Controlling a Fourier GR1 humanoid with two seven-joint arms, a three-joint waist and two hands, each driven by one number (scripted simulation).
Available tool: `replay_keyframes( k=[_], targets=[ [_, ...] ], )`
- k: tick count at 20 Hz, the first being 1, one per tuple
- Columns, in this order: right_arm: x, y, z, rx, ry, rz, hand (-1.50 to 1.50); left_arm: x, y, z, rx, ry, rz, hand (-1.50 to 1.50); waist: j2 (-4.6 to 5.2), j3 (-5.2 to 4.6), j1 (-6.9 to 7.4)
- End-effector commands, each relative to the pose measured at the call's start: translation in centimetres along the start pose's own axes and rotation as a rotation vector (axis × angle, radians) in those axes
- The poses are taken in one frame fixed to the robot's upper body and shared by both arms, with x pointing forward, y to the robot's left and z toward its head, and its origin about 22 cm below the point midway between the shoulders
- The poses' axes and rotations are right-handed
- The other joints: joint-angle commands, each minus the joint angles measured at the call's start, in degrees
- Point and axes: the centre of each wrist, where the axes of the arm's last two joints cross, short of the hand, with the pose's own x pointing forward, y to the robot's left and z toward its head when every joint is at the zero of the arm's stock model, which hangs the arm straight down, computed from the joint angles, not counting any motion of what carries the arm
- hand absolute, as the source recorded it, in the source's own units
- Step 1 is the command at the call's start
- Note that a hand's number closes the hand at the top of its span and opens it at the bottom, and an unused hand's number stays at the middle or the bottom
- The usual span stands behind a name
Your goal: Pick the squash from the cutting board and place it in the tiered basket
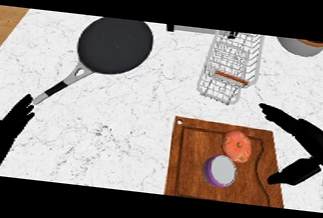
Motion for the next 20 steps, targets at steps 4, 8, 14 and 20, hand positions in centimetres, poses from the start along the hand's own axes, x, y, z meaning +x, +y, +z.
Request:
replay_keyframes(
  k=[4,8,14,20],
  targets=[
    [5.1,-1.3,-3.7,0.096,0.079,0.019,-1.5,-0.4,-0.3,0.6,-0.007,0.016,-0.004,0.0,-0.12,0.04,0.0],
    [6.0,0.4,-4.5,0.194,0.157,0.064,-1.5,1.0,0.0,-1.6,0.016,0.008,0.018,0.0,-0.1,0.02,-0.32],
    [5.3,-2.1,-3.2,0.179,0.274,0.129,-1.5,-0.9,1.0,0.3,-0.001,-0.009,-0.015,0.0,-0.11,0.04,-0.13],
    [2.7,-2.1,-2.0,0.173,0.306,0.094,-1.5,-0.2,-0.3,-2.5,0.008,-0.002,-0.011,0.0,-0.06,0.04,-0.54]
  ],
)
